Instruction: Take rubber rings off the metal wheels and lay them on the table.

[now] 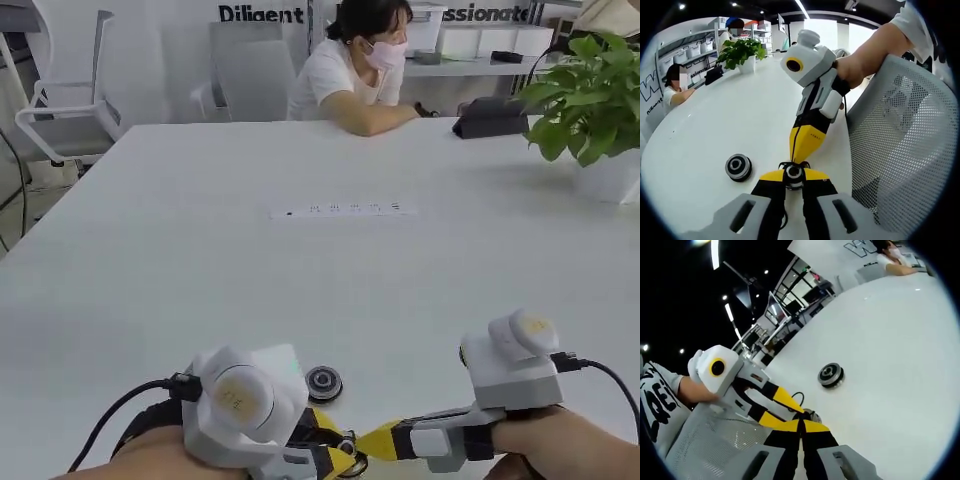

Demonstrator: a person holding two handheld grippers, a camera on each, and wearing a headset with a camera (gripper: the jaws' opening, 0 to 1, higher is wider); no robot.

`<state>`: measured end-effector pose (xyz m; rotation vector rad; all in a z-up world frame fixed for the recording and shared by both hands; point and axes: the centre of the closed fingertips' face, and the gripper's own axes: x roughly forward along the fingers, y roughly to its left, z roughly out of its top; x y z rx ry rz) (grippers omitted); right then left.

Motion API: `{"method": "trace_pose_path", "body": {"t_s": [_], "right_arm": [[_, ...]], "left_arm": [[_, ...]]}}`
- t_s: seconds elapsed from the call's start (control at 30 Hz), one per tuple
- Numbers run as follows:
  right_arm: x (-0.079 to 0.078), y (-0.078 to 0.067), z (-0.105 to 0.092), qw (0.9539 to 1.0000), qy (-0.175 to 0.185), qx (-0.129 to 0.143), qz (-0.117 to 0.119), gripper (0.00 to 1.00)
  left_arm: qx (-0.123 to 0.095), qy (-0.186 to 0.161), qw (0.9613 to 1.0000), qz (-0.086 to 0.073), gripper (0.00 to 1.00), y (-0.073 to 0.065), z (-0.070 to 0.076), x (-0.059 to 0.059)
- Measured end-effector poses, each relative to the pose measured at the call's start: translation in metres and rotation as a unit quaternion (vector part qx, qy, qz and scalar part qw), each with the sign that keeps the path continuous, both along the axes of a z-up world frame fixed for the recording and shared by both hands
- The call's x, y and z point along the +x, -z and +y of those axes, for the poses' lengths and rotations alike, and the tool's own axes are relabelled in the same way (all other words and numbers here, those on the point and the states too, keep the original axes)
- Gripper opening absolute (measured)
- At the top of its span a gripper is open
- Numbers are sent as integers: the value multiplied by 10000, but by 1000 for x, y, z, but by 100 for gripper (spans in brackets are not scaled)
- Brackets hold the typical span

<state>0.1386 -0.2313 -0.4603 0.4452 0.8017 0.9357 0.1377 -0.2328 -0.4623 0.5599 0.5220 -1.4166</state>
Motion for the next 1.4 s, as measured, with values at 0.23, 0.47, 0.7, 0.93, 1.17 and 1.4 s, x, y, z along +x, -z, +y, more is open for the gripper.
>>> {"method": "trace_pose_path", "body": {"t_s": [0.23, 0.47, 0.7, 0.93, 1.17, 1.4], "right_arm": [[-9, -9, 10, 9995, -216, 247, 7, 0], [-4, -3, 7, 9998, -149, 107, -36, 0], [-1, -3, 1, 9999, -33, 89, -59, 0], [0, -3, -2, 10000, -21, 49, -73, 0], [0, -2, -3, 10000, -9, 55, -53, 0], [0, -3, -2, 10000, -23, 70, -39, 0]], "left_arm": [[-7, -3, 10000, -3, 7, 0, 0, 0], [-30, -14, 10000, 4, 7, -1, 0, -1], [-47, -11, 10000, 13, 7, -1, 0, -1], [-47, 2, 10000, 22, 7, -1, -1, 0], [-7, -14, 10000, 58, 7, -1, -1, 0], [113, 48, 9999, 63, 8, -1, 0, 1]]}}
